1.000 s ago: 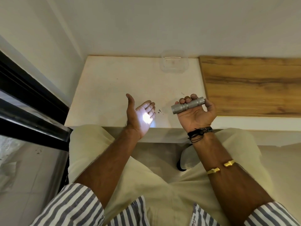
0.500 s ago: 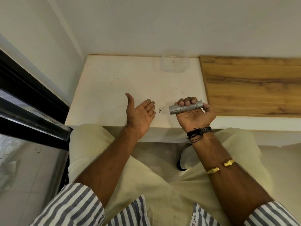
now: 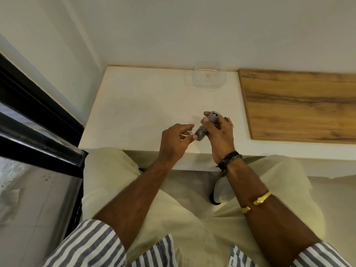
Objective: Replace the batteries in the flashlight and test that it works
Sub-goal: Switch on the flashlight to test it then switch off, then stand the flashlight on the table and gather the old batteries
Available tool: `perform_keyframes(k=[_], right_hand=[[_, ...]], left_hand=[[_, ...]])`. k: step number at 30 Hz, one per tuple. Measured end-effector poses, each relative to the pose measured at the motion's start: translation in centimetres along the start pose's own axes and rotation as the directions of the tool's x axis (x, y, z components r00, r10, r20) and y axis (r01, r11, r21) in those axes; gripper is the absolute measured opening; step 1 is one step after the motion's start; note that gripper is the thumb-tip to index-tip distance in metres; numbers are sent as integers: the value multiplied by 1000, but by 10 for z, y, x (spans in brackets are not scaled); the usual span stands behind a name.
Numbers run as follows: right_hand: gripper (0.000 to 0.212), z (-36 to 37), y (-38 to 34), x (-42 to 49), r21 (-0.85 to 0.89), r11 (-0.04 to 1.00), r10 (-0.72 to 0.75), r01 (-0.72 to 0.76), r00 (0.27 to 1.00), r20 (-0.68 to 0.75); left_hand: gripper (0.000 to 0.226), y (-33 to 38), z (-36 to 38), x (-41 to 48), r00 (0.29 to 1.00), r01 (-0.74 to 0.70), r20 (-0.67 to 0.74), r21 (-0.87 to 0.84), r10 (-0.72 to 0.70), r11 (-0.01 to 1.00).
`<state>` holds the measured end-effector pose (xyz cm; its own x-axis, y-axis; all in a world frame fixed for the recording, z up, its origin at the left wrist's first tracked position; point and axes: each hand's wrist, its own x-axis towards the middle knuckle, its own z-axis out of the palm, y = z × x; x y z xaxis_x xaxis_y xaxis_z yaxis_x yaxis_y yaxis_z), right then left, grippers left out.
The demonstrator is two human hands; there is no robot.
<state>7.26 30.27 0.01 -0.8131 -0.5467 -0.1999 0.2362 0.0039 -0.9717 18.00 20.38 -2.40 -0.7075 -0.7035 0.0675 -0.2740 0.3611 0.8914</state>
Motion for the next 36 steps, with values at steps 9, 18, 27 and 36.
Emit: perform_keyframes(k=[9,18,27,36], right_hand=[[39,22,10,5,-239,968,-87,81,996,-15],[45,44,8,25,-323,935,-142,148,989,43],[38,67,-15,86,-274,941,-188,200,980,71],[36,105,-42,166,-299,909,-287,292,956,62]], left_hand=[[30,-6,-7,7,999,-35,-38,-14,34,999],[27,-17,-21,33,990,-112,-81,-3,111,994],[33,-23,-44,104,986,-115,-120,11,116,993],[27,-17,-63,197,976,-141,-157,83,153,986]])
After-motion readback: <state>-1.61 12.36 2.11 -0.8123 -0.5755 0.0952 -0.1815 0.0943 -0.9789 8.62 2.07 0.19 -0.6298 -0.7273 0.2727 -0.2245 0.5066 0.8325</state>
